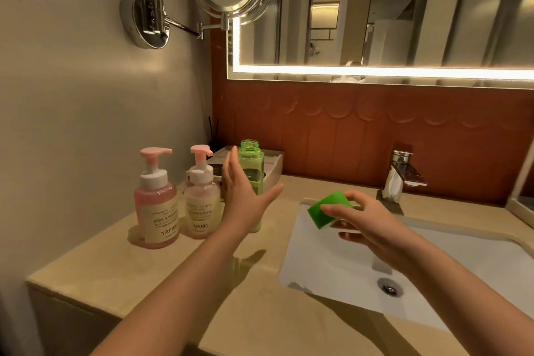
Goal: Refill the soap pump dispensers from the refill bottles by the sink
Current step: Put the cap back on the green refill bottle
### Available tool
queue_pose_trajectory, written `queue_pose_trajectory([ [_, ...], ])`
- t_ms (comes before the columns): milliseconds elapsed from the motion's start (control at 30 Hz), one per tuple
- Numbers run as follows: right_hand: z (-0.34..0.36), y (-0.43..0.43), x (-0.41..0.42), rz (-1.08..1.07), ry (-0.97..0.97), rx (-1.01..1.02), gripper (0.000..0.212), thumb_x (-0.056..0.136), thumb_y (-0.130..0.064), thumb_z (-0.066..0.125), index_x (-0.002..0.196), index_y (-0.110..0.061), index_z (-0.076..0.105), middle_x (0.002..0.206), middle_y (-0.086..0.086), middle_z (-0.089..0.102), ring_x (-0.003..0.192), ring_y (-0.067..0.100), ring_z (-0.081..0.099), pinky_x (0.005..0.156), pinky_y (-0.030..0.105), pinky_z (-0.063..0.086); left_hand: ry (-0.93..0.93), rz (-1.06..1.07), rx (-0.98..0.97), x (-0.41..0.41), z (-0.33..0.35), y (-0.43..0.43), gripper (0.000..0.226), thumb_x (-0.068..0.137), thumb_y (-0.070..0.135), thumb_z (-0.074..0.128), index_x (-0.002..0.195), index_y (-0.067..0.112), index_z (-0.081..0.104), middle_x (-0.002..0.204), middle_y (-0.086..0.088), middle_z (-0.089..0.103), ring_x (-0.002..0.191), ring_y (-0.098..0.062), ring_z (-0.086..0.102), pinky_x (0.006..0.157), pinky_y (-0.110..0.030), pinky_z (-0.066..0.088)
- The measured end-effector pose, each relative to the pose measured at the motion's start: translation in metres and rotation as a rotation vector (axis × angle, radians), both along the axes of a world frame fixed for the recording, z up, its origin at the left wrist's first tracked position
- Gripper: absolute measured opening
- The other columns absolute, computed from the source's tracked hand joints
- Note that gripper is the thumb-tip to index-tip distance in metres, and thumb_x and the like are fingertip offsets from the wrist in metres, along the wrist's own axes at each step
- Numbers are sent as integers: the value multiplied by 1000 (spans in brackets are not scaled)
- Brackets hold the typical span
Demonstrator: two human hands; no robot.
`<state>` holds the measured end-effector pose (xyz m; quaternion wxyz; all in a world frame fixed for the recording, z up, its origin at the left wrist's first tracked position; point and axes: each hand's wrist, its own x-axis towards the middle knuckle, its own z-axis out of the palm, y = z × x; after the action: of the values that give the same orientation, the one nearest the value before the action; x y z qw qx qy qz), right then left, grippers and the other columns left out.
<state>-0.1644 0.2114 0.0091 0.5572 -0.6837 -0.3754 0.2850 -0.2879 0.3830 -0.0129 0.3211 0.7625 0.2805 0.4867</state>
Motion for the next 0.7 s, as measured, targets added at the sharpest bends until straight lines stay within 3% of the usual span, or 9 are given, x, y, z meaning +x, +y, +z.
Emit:
queue_pose_trajectory([
  [133, 10, -14, 8, 6, 124, 56, 47, 74, -23, 70, 117, -15, 54, 111, 10, 59, 99, 24, 61, 71, 27, 50, -106, 71, -17, 14, 12, 23, 105, 73, 29, 77, 147, 24, 3, 154, -5, 10, 141, -23, 15, 113, -44, 23],
  [300, 19, -26, 12, -1, 139, 86, 59, 68, -33, 68, 121, -13, 52, 112, 9, 57, 103, 25, 59, 72, 28, 48, -123, 12, -244, 21, 26, 48, 100, 71, 36, 77, 145, 24, 11, 149, -8, 29, 133, -27, 34, 102, -42, 33],
  [467, 22, -29, 14, -39, 167, 107, 62, 70, -35, 67, 124, -11, 47, 115, 11, 55, 100, 27, 61, 69, 27, 48, -100, -13, -243, 28, 23, 39, 89, 74, 34, 76, 142, 20, 21, 133, -4, 43, 117, -20, 44, 86, -29, 31],
  [600, 22, -28, 12, -61, 177, 114, 49, 80, -29, 66, 122, -11, 48, 112, 11, 56, 98, 27, 61, 70, 27, 49, -83, -23, -177, 26, 21, 29, 66, 68, 38, 80, 121, 17, 47, 105, 4, 58, 97, -15, 56, 75, -29, 44],
  [700, 26, -28, 9, -42, 170, 135, 45, 81, -27, 65, 121, -12, 50, 109, 9, 58, 97, 24, 62, 72, 27, 49, -86, -93, -151, 15, 18, 13, 48, 66, 36, 81, 102, 20, 54, 89, 6, 63, 87, -14, 62, 71, -31, 51],
])
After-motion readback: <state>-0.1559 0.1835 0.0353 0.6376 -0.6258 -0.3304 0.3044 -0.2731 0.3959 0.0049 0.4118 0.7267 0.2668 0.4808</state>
